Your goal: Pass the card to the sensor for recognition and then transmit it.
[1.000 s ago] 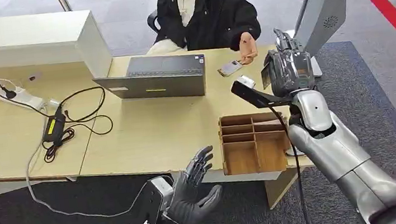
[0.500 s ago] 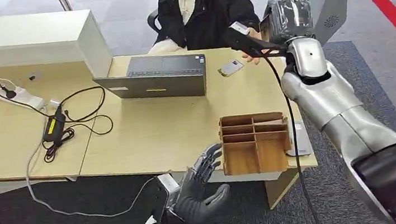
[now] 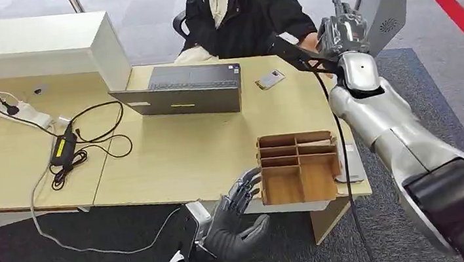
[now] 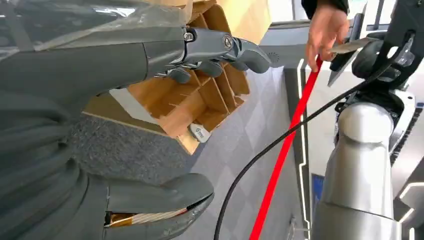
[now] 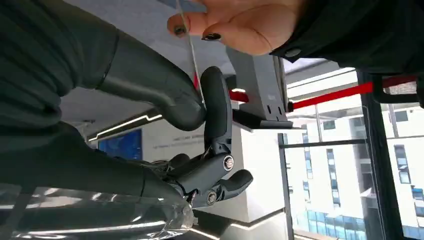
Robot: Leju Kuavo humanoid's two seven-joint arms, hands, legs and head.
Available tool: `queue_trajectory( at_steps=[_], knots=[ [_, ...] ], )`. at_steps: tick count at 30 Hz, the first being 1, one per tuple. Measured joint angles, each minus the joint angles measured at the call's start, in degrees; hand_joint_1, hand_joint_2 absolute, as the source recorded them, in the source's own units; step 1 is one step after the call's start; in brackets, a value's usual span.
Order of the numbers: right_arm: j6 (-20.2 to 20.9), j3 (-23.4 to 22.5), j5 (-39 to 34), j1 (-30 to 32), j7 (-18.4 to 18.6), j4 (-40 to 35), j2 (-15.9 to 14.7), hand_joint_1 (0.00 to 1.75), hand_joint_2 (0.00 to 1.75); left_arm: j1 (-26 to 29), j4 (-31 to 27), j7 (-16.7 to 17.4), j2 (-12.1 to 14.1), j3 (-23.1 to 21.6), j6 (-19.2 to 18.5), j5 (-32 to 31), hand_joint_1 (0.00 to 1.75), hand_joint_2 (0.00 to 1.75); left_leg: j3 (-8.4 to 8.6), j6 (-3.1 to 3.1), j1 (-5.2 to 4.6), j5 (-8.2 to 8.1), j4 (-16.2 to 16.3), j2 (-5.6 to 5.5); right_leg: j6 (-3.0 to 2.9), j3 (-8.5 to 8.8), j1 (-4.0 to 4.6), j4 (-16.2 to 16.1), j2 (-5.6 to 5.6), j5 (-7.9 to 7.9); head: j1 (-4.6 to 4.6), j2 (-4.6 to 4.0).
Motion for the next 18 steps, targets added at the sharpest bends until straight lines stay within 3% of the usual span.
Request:
queue_trajectory(
  at_steps=[10, 11, 12, 18],
  knots=[
    [0.4, 0.3, 0.9, 0.5, 0.7, 2.4, 0.0, 1.75, 1.75, 0.0, 0.0, 0.5, 0.2, -0.2, -0.9, 0.3, 0.0, 1.75, -0.01, 0.0, 0.0, 0.0, 0.0, 0.0, 0.0, 0.0, 0.0, 0.0, 0.0, 0.0, 0.0, 0.0],
    [0.4, 0.3, 0.9, 0.5, 0.7, 2.6, 0.0, 1.26, 1.75, 0.0, 0.0, 0.5, 0.2, -0.2, -1.0, 0.3, 0.0, 1.75, 0.0, 0.0, 0.0, 0.0, 0.0, 0.0, 0.0, 0.0, 0.0, 0.0, 0.0, 0.0, 0.0, 0.0],
    [0.5, 0.3, 0.9, 0.5, 0.9, 2.7, 0.0, 0.0, 1.75, 0.0, 0.0, 0.5, 0.2, -0.2, -1.0, 0.3, 0.0, 1.75, 0.0, 0.0, 0.0, 0.0, 0.0, 0.0, 0.0, 0.0, 0.0, 0.0, 0.0, 0.0, 0.0, 0.0],
    [0.5, 0.4, 0.8, 0.8, 1.7, 3.5, 0.0, 0.0, 1.75, 0.0, 0.0, 1.0, 0.4, -0.2, -1.3, 0.5, 0.0, 1.75, 0.0, 0.0, 0.0, 0.0, 0.0, 0.01, 0.0, 0.0, 0.0, 0.0, 0.0, 0.0, 0.0, 0.0]
  ],
)
